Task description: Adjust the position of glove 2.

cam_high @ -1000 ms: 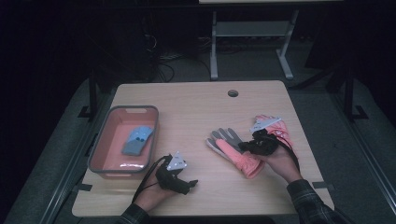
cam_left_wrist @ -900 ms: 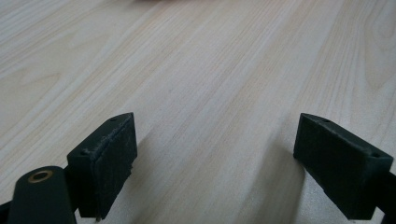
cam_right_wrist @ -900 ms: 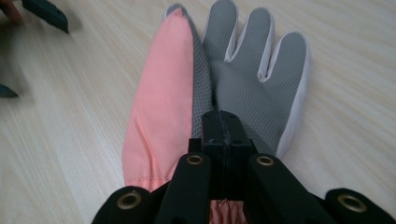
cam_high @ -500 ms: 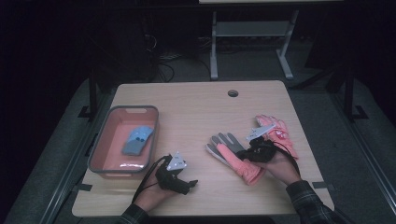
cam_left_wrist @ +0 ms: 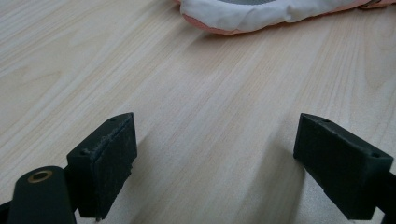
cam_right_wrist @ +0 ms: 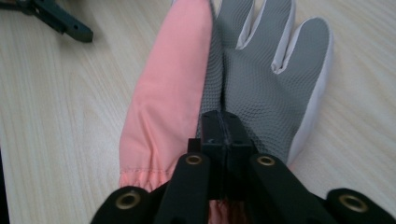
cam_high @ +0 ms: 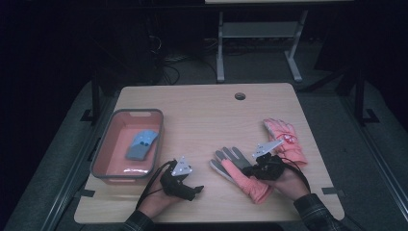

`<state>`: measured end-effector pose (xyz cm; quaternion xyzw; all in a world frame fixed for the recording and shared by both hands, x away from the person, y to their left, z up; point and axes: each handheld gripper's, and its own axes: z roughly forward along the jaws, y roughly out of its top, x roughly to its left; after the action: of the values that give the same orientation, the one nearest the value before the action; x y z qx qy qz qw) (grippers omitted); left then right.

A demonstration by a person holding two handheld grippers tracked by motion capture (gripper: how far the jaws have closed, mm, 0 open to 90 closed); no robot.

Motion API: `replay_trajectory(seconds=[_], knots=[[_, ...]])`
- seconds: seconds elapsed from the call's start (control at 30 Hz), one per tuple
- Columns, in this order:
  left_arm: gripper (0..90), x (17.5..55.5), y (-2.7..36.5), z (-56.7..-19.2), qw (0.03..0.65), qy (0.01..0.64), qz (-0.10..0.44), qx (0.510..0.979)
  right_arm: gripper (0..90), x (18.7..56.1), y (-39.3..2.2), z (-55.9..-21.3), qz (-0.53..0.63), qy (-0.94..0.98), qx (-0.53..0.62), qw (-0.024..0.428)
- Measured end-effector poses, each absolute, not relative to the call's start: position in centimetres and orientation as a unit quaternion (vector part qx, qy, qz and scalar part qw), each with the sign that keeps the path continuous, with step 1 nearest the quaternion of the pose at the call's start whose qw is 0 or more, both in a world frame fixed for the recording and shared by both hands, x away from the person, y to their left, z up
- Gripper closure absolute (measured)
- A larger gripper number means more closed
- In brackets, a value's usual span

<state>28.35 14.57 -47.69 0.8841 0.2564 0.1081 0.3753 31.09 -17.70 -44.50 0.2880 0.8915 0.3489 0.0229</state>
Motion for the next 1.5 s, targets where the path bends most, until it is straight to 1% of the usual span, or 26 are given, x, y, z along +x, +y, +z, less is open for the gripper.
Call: replay_trajectory(seconds=[0.1, 0.2, 0.27, 0.37, 0.4, 0.47, 0.53, 0.57, 0.6, 0.7, 0.83, 1.07, 1.17, 1.37, 1.5], knots=[[12.7, 28.4, 14.6, -47.7, 0.375, 0.254, 0.11, 0.885, 74.8, 31.2, -17.9, -43.8, 0.361, 0.885, 0.294, 0.025], [12.6, 28.4, 14.6, -47.7, 0.375, 0.254, 0.11, 0.885, 68.1, 31.3, -18.3, -43.0, 0.377, 0.874, 0.305, 0.031], [12.6, 28.3, 14.6, -47.7, 0.376, 0.256, 0.108, 0.884, 64.1, 31.4, -18.5, -42.5, 0.381, 0.871, 0.31, 0.034], [12.6, 28.4, 14.6, -47.7, 0.375, 0.253, 0.11, 0.885, 61.8, 31.6, -18.8, -42.2, 0.383, 0.866, 0.318, 0.042], [12.6, 28.4, 14.6, -47.7, 0.375, 0.252, 0.109, 0.885, 58.6, 32.0, -19.2, -41.8, 0.385, 0.862, 0.326, 0.053], [12.6, 28.4, 14.6, -47.7, 0.375, 0.252, 0.109, 0.885, 57.3, 32.4, -19.7, -41.6, 0.387, 0.857, 0.336, 0.057], [12.6, 28.4, 14.6, -47.7, 0.375, 0.252, 0.109, 0.885, 57.5, 32.8, -20.1, -41.5, 0.389, 0.855, 0.338, 0.062], [12.6, 28.4, 14.6, -47.7, 0.375, 0.253, 0.108, 0.885, 62.6, 33.6, -20.8, -41.3, 0.387, 0.848, 0.356, 0.069], [12.6, 28.4, 14.6, -47.7, 0.375, 0.253, 0.106, 0.885, 65.3, 33.9, -21.1, -41.1, 0.386, 0.846, 0.361, 0.075], [12.6, 28.4, 14.6, -47.7, 0.374, 0.254, 0.106, 0.885, 78.5, 35.0, -22.4, -40.7, 0.383, 0.835, 0.385, 0.09], [12.6, 28.4, 14.6, -47.7, 0.374, 0.254, 0.106, 0.885, 89.6, 36.3, -24.6, -40.5, 0.378, 0.818, 0.418, 0.118], [12.6, 28.4, 14.6, -47.7, 0.374, 0.254, 0.106, 0.886, 90.0, 38.3, -28.3, -40.9, 0.374, 0.785, 0.468, 0.16], [12.6, 28.4, 14.6, -47.7, 0.374, 0.253, 0.106, 0.886, 89.8, 39.1, -29.6, -41.5, 0.367, 0.776, 0.485, 0.168], [12.7, 28.4, 14.6, -47.7, 0.374, 0.253, 0.106, 0.886, 89.8, 40.5, -31.5, -42.9, 0.352, 0.762, 0.514, 0.176], [12.7, 28.4, 14.6, -47.7, 0.374, 0.253, 0.106, 0.886, 89.9, 41.1, -31.5, -43.8, 0.338, 0.769, 0.515, 0.17]])
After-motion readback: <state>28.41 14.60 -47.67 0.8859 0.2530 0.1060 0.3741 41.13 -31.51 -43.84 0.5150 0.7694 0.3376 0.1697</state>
